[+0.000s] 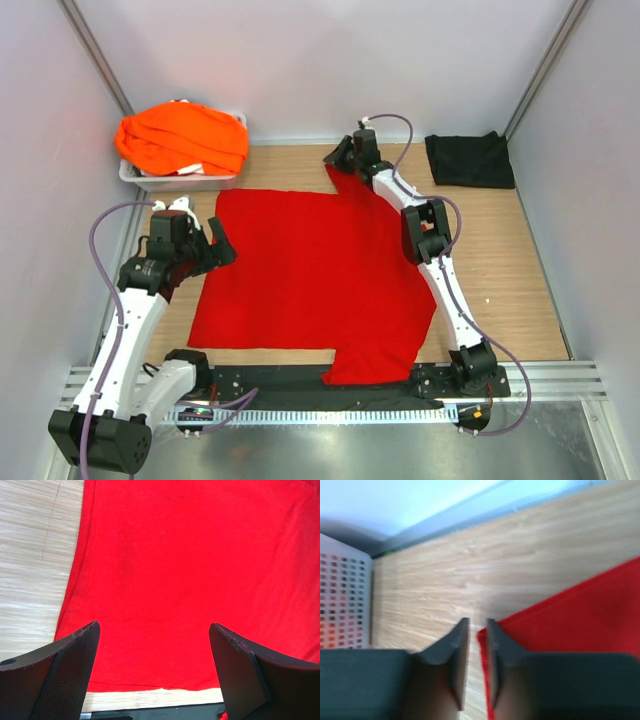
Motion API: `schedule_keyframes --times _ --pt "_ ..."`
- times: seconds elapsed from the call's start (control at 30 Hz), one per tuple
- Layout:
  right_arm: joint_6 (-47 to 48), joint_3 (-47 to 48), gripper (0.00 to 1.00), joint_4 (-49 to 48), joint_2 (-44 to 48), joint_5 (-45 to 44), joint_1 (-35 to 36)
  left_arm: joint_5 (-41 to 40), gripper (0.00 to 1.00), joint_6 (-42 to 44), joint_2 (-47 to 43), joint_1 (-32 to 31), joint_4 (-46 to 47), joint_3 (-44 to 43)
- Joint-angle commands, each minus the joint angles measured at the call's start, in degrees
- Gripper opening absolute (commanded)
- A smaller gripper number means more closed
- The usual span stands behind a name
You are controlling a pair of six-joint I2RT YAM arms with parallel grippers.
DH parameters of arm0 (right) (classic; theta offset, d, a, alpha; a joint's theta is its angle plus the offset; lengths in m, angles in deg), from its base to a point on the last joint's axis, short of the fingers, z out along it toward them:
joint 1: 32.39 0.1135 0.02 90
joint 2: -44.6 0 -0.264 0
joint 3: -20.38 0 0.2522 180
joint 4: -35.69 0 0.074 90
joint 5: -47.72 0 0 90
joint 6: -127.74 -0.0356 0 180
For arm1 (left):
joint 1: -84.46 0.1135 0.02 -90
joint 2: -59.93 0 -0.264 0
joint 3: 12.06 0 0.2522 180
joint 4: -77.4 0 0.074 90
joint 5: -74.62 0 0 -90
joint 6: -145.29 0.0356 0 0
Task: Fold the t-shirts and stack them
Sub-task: Flatten the tshirt out
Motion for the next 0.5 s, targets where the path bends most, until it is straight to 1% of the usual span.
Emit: schedule_keyframes --times 0.0,0.03,0.07,0.1,0.13,0.17,0.2,0.23,0.3,0.33,0.37,0.47 --pt "-2.91 3.27 0.35 -9.58 -0.03 -0.06 -0.45 0.35 0.90 -0.11 0.24 -0.18 2.30 -0.40" --pt "-2.92 3.63 0.54 -10.55 0.41 -0.24 -0.63 0.27 0.90 -0.11 0.24 -0.09 2.21 -0.40" --pt "-2.65 3.98 0.63 -10.82 1.02 -0.24 -1.24 0.18 0.91 -0.11 0.24 -0.09 2.21 -0.40" --pt "-1.96 3.89 0.75 -10.91 1.90 -0.24 -1.59 0.00 0.91 -0.11 0.24 -0.09 2.21 -0.40" --pt "-1.43 3.46 0.78 -10.82 2.95 -0.15 -1.95 0.00 0.90 -0.11 0.24 -0.09 2.12 -0.40" --pt "-0.73 2.67 0.80 -10.91 6.44 -0.07 -2.56 -0.09 0.90 -0.11 0.07 -0.09 2.12 -0.40" --pt "0.15 0.23 0.82 -11.00 8.22 -0.15 -2.83 -0.17 0.90 -0.11 -0.02 -0.09 2.12 -0.40" --pt "1.81 -0.84 0.87 -10.48 10.32 -0.15 -3.00 -0.26 0.91 -0.11 -0.20 -0.09 2.12 -0.31" --pt "4.10 -2.34 0.89 -8.29 15.34 0.20 -3.70 -0.35 0.90 -0.11 -0.20 -0.09 2.12 -0.31" --pt "6.20 -2.78 0.90 -5.14 16.92 0.20 -3.97 -0.44 0.90 -0.11 -0.20 -0.09 2.12 -0.40" --pt "7.09 -3.57 0.90 -2.85 20.76 0.20 -4.23 -0.70 0.90 -0.11 -0.20 -0.09 2.12 -0.40" --pt "11.66 -11.81 0.90 3.75 28.42 -2.78 -4.59 -1.05 0.90 -0.11 -0.20 -0.09 1.86 -0.48"
